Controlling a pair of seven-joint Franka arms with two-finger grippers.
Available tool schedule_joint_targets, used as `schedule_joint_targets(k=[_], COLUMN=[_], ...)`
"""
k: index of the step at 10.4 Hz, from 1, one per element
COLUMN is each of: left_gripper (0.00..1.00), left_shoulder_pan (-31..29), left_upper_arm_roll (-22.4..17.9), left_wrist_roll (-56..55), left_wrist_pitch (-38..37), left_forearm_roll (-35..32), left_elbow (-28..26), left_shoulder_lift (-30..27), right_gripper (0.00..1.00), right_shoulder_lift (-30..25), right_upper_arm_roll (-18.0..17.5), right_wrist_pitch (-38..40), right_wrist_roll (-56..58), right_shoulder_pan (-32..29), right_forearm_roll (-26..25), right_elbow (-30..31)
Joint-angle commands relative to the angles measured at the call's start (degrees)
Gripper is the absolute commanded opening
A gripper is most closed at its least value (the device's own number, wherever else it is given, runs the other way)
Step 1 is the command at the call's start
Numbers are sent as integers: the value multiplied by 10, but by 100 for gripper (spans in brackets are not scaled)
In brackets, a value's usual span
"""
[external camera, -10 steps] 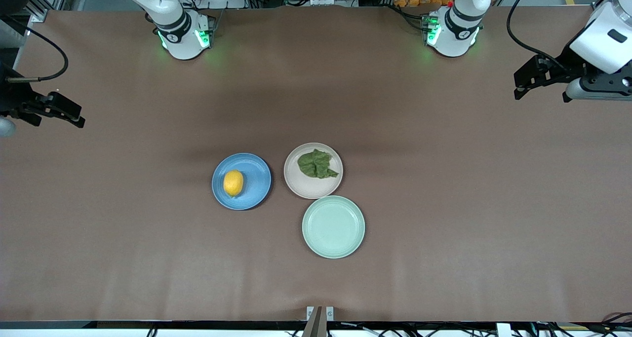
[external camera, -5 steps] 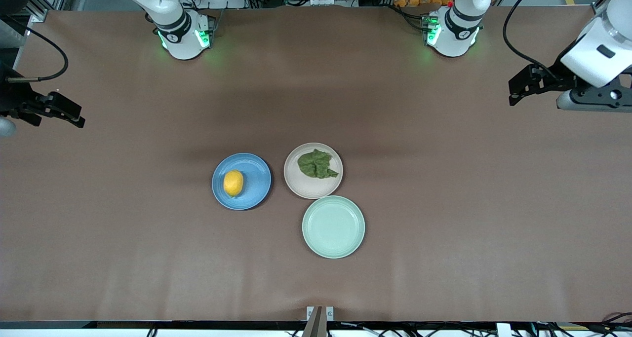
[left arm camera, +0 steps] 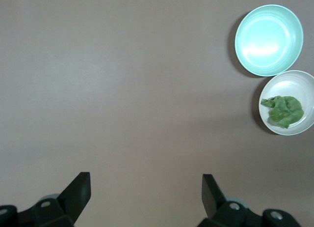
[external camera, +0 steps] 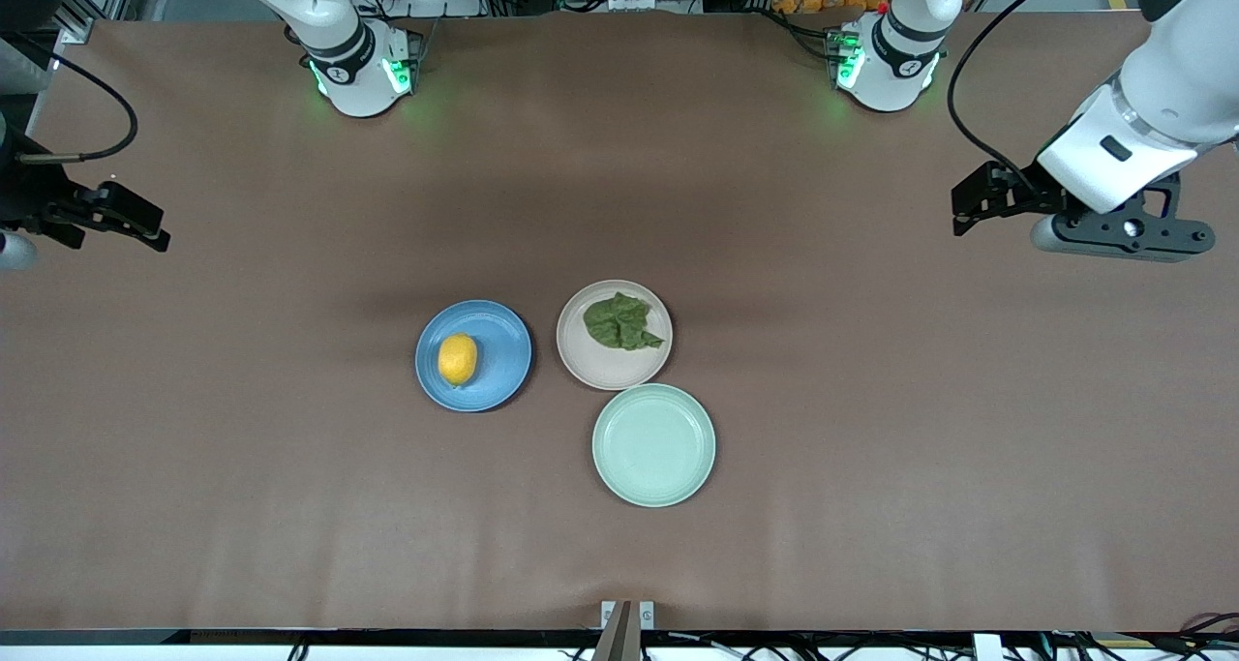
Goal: Pick lemon and lettuce from blue and beige plates
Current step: 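Move the right gripper toward the lemon while the left gripper approaches the lettuce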
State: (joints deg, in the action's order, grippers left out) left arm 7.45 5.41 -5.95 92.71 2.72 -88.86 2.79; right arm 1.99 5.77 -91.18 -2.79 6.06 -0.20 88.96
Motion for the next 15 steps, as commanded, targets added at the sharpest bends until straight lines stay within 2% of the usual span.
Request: schedule_joint_targets(k=[1, 3, 8, 12, 13, 15], left_gripper=[100, 100, 100, 100, 100, 100], left_shoulder_pan=[-2, 5, 24, 68, 71, 99], left_upper_arm_roll=[3, 8, 23, 22, 22, 22], left_wrist_roll=[1, -9, -69, -150, -167, -195], left_wrist_pitch=[19, 25, 60, 79, 87, 98], left_forearm_roll=[26, 26, 25, 11, 10, 3], left_elbow=[-16, -18, -28, -23, -22, -12], left_shoulder_lift=[3, 13, 42, 95, 109, 140], right_gripper=[100, 100, 100, 100, 100, 100], right_shoulder_lift=[35, 41, 45, 58, 64, 90], right_upper_arm_roll=[-1, -1, -1, -1, -1, -1], right_wrist_pitch=[9, 9, 3, -22, -50, -65], right_wrist_roll=[1, -4, -5, -20, -21, -21], right_shoulder_pan=[11, 22, 54, 77, 87, 107], right_forearm_roll=[3, 21, 22, 46, 46, 46], right_elbow=[-14, -13, -12, -11, -8, -8])
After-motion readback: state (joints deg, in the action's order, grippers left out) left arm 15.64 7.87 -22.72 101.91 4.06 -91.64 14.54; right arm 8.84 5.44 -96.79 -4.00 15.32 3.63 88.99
